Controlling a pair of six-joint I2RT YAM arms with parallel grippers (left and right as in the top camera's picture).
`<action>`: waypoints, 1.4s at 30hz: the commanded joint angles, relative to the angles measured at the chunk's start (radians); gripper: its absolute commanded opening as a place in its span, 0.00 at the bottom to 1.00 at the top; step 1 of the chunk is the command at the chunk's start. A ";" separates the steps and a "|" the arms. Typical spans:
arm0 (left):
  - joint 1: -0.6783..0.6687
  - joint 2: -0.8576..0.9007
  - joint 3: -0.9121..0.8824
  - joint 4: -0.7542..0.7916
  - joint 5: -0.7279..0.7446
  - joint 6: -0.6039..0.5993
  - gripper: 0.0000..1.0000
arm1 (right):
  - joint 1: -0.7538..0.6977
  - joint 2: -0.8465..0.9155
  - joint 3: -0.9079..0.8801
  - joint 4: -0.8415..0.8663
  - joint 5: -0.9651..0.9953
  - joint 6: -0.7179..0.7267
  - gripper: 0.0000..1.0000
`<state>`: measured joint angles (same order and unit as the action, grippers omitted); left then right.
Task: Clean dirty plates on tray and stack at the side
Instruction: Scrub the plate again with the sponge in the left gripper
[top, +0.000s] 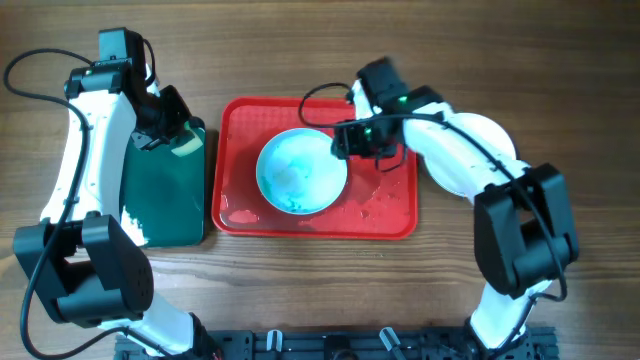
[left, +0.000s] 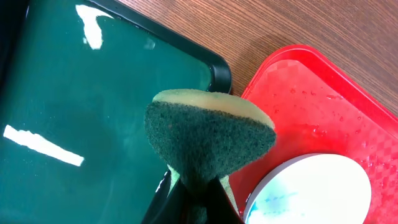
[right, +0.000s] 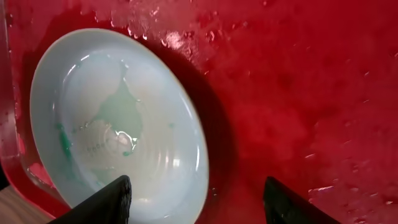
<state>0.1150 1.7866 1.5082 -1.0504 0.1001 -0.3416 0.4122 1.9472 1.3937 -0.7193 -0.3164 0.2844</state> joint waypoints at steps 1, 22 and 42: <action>0.000 -0.003 -0.003 0.002 0.007 0.013 0.04 | 0.006 0.015 -0.004 0.029 0.021 -0.084 0.69; -0.079 0.000 -0.037 0.017 0.008 -0.031 0.04 | 0.063 0.170 0.046 0.020 0.211 0.456 0.04; -0.544 0.232 -0.192 0.195 -0.326 -0.644 0.04 | 0.079 0.172 0.038 0.035 0.216 0.441 0.04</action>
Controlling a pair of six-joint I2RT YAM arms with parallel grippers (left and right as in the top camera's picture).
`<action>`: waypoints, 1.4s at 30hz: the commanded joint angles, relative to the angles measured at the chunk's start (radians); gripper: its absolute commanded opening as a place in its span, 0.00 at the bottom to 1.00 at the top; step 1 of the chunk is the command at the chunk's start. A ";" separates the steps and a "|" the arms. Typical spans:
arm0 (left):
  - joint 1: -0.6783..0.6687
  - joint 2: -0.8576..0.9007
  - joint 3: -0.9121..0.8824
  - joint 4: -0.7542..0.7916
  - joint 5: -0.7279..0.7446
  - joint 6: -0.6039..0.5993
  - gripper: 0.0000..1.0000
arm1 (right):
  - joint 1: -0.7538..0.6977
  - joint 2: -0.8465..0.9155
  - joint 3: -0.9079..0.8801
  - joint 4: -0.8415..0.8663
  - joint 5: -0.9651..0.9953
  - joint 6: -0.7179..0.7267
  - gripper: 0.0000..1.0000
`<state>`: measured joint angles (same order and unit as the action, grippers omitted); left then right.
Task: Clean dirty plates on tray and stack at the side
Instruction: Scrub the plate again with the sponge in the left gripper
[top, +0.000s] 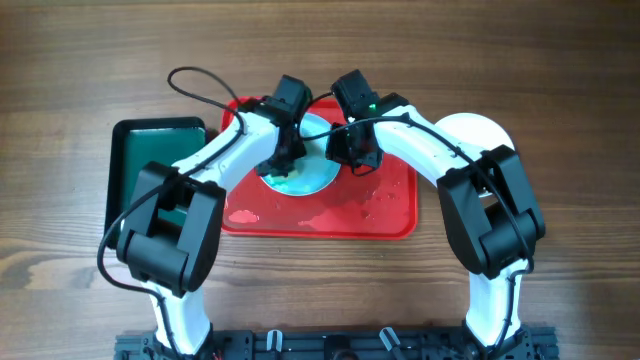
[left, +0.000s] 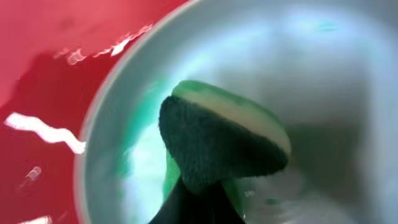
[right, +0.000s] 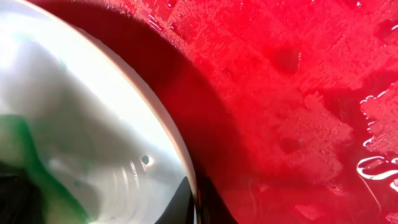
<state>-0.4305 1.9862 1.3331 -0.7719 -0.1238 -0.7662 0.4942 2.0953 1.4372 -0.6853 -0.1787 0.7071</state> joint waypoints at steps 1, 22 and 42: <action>0.001 0.032 -0.018 -0.195 -0.092 -0.341 0.04 | -0.003 0.024 -0.006 0.008 0.078 0.018 0.04; -0.006 0.032 -0.018 0.103 -0.375 -0.041 0.04 | -0.003 0.025 -0.006 0.009 0.074 0.000 0.04; 0.038 0.032 -0.018 0.020 0.288 0.336 0.04 | -0.003 0.025 -0.006 0.016 0.051 -0.026 0.60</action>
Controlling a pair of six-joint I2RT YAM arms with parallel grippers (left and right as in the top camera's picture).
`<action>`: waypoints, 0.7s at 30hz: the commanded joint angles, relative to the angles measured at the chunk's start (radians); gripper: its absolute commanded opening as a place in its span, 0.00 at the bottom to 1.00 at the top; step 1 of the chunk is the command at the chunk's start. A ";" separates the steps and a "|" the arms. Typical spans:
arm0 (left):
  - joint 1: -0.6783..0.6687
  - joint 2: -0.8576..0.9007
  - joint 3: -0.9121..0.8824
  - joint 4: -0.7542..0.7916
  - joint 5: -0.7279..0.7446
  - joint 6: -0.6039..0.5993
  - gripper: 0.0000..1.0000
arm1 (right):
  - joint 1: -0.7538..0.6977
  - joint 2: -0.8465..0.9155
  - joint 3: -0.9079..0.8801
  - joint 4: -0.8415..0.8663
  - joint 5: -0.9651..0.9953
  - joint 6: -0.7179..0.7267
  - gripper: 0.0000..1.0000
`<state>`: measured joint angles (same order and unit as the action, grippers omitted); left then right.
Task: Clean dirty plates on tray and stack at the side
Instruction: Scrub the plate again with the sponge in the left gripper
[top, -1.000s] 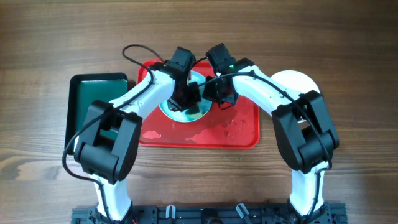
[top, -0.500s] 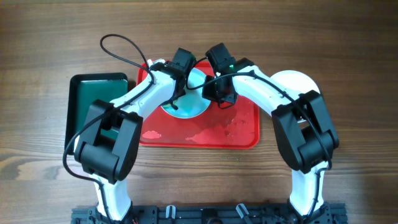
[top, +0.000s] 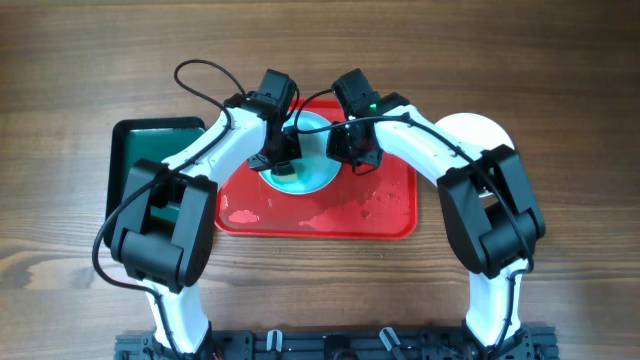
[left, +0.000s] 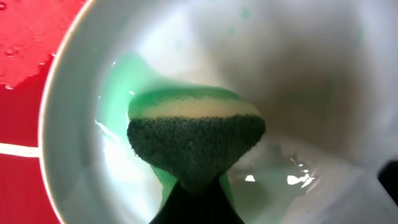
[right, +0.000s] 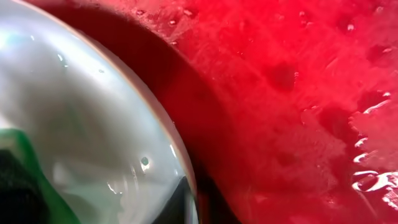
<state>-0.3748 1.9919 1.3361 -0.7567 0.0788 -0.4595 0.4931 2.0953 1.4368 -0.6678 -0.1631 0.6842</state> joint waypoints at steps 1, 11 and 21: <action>-0.018 0.026 -0.021 0.005 0.085 0.030 0.04 | -0.002 0.025 -0.005 -0.002 0.036 -0.003 1.00; -0.018 0.026 -0.021 -0.002 0.085 0.030 0.04 | -0.002 0.025 -0.005 0.129 0.036 -0.003 1.00; -0.018 0.026 -0.021 -0.044 0.051 0.034 0.04 | -0.002 0.025 -0.005 0.285 0.036 -0.003 1.00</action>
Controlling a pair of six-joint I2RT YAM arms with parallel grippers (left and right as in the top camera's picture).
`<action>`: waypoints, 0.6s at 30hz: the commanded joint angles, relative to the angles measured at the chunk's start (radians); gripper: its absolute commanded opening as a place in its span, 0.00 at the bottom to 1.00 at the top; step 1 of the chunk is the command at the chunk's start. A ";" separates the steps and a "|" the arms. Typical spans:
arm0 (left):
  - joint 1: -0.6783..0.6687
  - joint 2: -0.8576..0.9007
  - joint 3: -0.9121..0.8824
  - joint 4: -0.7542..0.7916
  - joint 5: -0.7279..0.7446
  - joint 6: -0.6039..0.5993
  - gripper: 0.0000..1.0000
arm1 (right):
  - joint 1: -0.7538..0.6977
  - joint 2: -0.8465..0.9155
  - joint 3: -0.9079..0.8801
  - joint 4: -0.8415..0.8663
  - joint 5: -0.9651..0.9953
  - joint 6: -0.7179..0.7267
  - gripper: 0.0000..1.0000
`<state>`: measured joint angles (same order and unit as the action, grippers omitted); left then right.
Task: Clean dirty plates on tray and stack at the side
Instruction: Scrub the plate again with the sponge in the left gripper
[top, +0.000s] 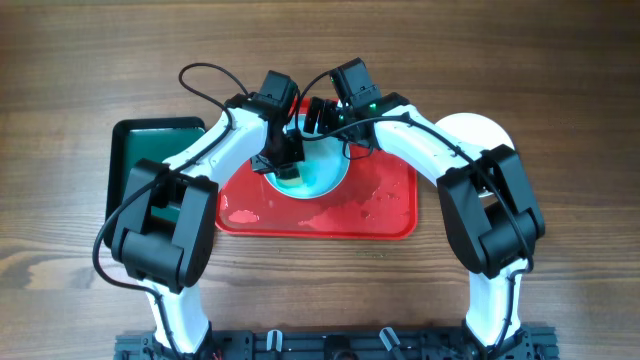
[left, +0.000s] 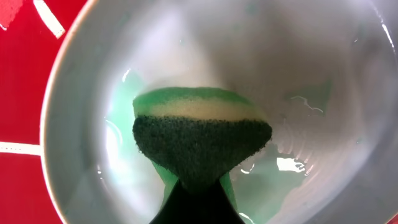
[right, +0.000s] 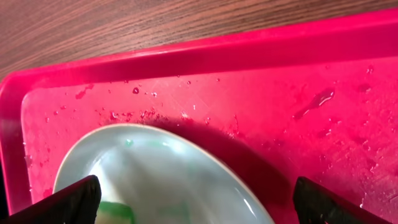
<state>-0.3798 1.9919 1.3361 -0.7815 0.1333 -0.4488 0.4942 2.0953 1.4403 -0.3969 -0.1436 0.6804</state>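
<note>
A pale bowl-like plate (top: 325, 178) smeared with green soap sits on the red tray (top: 385, 215). My left gripper (top: 285, 160) is shut on a green and yellow sponge (left: 200, 134), which is pressed inside the plate (left: 298, 56). My right gripper (top: 318, 115) hangs open over the plate's far side. In the right wrist view its fingertips (right: 74, 199) stand wide apart, with the plate (right: 161, 162) below and between them, apart from both.
A dark green tray (top: 150, 145) lies left of the red tray. A white plate (top: 480, 135) rests on the table to the right, partly under my right arm. Water drops and soap smears cover the red tray floor (right: 280, 93).
My right gripper has let go of the plate's rim, opened wide, and now sits higher near the tray's far edge. The sponge stays in the plate, barely shifted.
At first my left gripper held the sponge over the green tray and my right gripper stood open around the plate's rim. Then the sponge was inside the plate while the right gripper was shut on the rim. Now the right gripper is open, off the plate.
</note>
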 joint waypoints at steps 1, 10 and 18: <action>-0.013 0.026 -0.021 -0.018 -0.021 0.022 0.04 | -0.003 0.025 -0.009 0.018 0.016 0.001 1.00; -0.008 0.026 -0.022 -0.027 -0.040 0.020 0.04 | -0.003 0.025 -0.009 0.019 0.016 0.001 1.00; -0.007 0.026 -0.022 -0.012 -0.064 0.020 0.04 | -0.003 0.025 -0.009 0.019 0.017 0.001 1.00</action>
<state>-0.3824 1.9919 1.3361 -0.7845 0.1169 -0.4488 0.4938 2.0953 1.4403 -0.3836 -0.1402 0.6807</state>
